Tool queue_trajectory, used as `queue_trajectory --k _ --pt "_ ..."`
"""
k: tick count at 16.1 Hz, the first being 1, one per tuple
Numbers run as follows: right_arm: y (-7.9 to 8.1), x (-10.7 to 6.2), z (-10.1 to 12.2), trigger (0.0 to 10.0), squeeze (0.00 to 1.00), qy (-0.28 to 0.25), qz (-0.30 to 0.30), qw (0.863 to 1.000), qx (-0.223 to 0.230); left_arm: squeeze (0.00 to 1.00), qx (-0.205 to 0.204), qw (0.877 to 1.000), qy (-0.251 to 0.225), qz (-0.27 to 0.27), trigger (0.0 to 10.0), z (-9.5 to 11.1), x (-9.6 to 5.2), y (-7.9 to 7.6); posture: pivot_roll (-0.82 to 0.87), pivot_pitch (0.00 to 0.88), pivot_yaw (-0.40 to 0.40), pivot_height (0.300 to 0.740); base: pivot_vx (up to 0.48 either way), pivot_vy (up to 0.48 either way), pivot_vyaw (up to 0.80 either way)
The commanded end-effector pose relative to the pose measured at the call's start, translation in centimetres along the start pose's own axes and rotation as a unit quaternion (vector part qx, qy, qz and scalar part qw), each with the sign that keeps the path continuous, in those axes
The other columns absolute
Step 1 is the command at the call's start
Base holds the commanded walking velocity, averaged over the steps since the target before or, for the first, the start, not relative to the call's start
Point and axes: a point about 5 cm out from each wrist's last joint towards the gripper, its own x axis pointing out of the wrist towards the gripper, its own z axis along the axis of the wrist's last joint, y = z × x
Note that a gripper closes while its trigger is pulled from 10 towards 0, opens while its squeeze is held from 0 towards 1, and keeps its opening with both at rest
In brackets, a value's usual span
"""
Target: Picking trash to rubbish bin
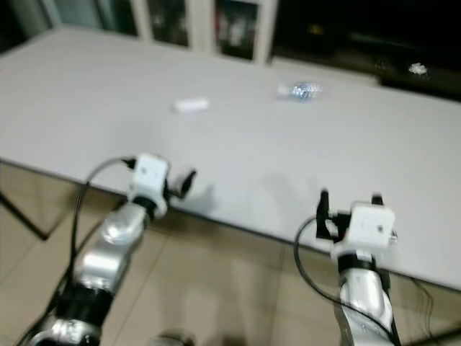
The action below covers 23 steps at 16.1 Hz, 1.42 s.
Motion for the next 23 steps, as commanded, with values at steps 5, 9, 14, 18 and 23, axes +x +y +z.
queue_trajectory --k 5,9,14,18,23 --pt "0.3 0.0 0.7 10.0 0.00 -0.014 0.020 1.000 -0.006 0.00 0.002 1.000 -0.008 0.022 10.0 0.4 0.2 0.4 0.21 0.104 -0.056 0.740 0.452 0.000 0.00" --pt "0.5 0.1 0.9 10.0 0.00 -0.018 0.030 0.999 -0.006 0.00 0.002 0.999 -0.009 0.032 10.0 0.5 0.5 0.8 0.21 0.103 -0.060 0.740 0.444 0.000 0.00" --pt "0.8 0.0 1.0 10.0 0.00 -0.019 0.039 0.999 -0.007 0.00 0.002 0.999 -0.009 0.035 10.0 0.5 0.7 0.9 0.21 0.104 -0.062 0.740 0.445 0.000 0.00" --pt "1.1 -0.1 1.1 10.0 0.00 -0.021 0.048 0.999 -0.010 0.00 0.000 0.999 -0.015 0.038 10.0 0.6 0.7 0.9 0.21 0.106 -0.063 0.740 0.442 0.000 0.00" --pt "1.3 -0.4 0.9 10.0 0.00 -0.016 0.051 0.998 -0.011 0.00 0.005 0.999 -0.013 0.041 10.0 0.4 0.5 1.0 0.21 0.110 -0.059 0.740 0.000 0.000 0.00"
